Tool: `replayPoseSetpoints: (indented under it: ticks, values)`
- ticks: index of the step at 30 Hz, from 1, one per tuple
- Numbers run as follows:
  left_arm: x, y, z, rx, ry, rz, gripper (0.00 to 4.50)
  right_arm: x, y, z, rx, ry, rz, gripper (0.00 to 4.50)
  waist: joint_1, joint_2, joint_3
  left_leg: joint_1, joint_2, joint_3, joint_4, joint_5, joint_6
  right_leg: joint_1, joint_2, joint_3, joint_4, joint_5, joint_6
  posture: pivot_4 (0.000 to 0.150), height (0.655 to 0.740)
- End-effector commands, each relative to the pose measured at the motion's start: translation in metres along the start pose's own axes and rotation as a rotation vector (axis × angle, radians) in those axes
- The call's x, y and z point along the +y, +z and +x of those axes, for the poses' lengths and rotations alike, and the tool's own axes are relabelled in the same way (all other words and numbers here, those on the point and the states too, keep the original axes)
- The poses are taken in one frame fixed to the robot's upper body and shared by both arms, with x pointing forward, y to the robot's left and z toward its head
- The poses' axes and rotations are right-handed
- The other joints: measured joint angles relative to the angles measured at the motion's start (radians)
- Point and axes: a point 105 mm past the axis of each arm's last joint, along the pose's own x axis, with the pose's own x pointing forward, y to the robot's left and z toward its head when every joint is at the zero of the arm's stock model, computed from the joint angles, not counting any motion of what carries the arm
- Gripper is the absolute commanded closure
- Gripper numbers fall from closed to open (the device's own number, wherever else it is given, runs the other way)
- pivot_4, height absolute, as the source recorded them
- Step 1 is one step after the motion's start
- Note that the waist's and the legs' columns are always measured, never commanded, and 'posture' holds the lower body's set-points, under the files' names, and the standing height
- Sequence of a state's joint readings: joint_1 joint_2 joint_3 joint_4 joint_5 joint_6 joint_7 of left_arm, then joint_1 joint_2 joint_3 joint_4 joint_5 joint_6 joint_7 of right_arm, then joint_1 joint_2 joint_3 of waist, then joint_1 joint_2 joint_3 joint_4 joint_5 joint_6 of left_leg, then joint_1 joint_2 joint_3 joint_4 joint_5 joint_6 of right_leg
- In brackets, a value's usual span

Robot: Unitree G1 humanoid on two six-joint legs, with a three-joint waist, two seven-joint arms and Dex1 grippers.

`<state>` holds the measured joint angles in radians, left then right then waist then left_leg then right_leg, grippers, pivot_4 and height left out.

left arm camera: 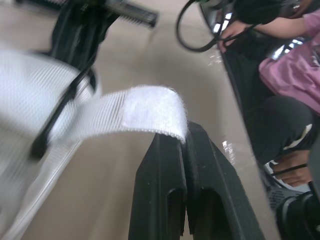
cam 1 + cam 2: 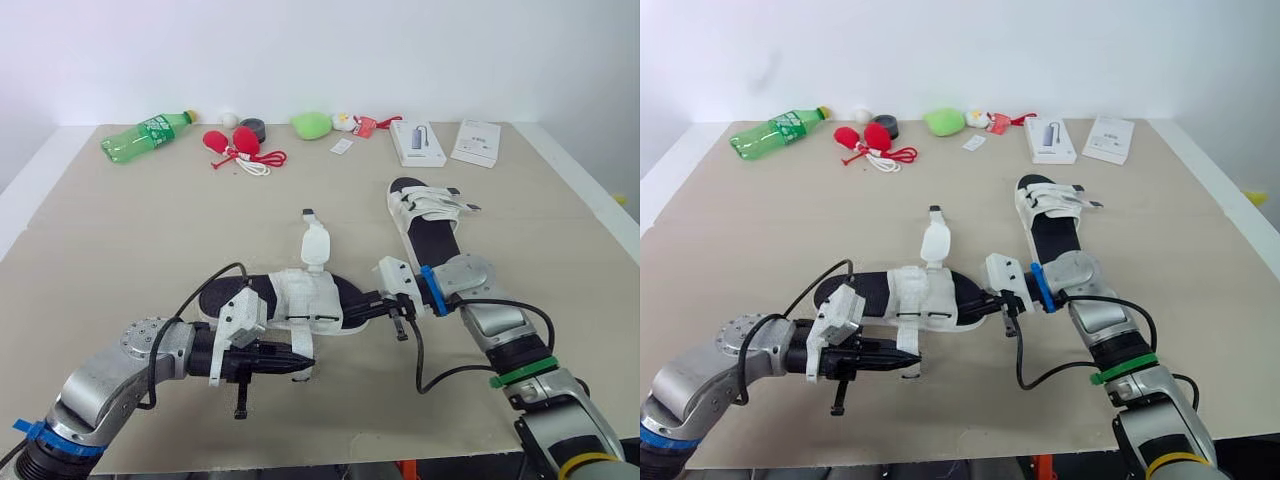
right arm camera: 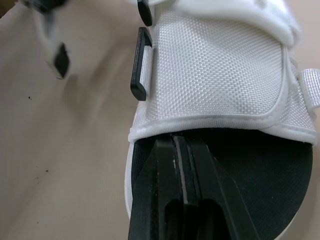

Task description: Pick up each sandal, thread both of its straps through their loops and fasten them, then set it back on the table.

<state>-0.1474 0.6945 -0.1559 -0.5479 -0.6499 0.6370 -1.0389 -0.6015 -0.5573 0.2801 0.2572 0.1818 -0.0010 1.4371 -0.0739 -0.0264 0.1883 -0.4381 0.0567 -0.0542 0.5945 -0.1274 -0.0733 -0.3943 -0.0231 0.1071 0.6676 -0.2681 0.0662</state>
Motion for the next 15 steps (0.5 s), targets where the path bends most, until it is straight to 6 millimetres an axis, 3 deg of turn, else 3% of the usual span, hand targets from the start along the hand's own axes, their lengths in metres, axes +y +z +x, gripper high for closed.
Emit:
replayPoseSetpoints:
  ticks: [1, 14, 15]
  values:
    - [-0.008, 0.009, -0.001, -0.003, -0.036, 0.057, 4.45, 0.001, -0.004, 0.002, 0.024, 0.012, 0.005, 4.5, 0.0, 0.0, 0.0, 0.0, 0.0, 0.0, 0.0, 0.0, 0.0, 0.0, 0.0, 0.0, 0.0, 0.0, 0.0, 0.15, 0.74]
    - [-0.008, 0.008, -0.011, 0.074, -0.052, 0.141, 4.45, -0.001, -0.004, 0.003, 0.025, 0.017, 0.002, 4.5, -0.001, 0.0, 0.0, 0.0, 0.0, 0.0, 0.0, 0.0, 0.0, 0.0, 0.0, 0.0, 0.0, 0.0, 0.0, 0.15, 0.74]
    - [-0.009, 0.01, -0.011, 0.078, -0.054, 0.155, 3.85, -0.001, -0.004, 0.003, 0.025, 0.017, 0.002, 4.5, -0.001, 0.0, 0.0, 0.0, 0.0, 0.0, 0.0, 0.0, 0.0, 0.0, 0.0, 0.0, 0.0, 0.0, 0.0, 0.15, 0.74]
